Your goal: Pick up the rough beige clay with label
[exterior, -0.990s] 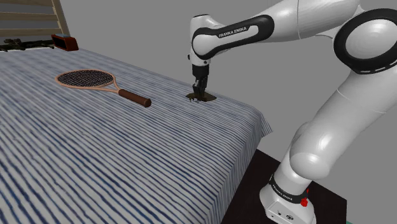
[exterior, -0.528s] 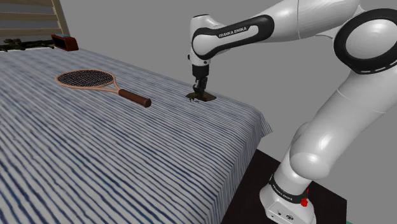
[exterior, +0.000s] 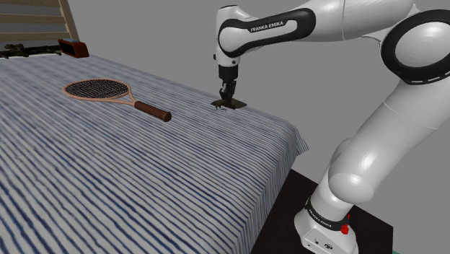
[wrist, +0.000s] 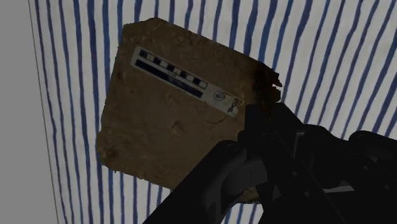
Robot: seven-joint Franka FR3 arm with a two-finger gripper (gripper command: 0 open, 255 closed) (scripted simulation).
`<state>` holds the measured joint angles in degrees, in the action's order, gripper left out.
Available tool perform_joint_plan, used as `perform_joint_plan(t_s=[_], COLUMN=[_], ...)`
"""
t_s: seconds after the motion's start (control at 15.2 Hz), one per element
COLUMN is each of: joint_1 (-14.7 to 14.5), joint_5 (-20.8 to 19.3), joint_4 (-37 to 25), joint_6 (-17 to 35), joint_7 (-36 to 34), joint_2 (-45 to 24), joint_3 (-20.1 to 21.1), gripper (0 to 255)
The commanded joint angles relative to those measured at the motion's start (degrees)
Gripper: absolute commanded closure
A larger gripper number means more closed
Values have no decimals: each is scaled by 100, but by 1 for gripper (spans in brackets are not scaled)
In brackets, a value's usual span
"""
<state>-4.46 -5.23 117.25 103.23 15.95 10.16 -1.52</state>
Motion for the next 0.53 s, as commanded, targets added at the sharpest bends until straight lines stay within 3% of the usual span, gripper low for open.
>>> perform_joint_plan(t_s=[0.0,0.46], joint_1=[0,-3], joint_5=[4,13], joint_4=[-157,-687], joint_6=[-163,-700], joint_7=[16,55], joint_2=[5,12], joint_3=[0,7], gripper=[255,255])
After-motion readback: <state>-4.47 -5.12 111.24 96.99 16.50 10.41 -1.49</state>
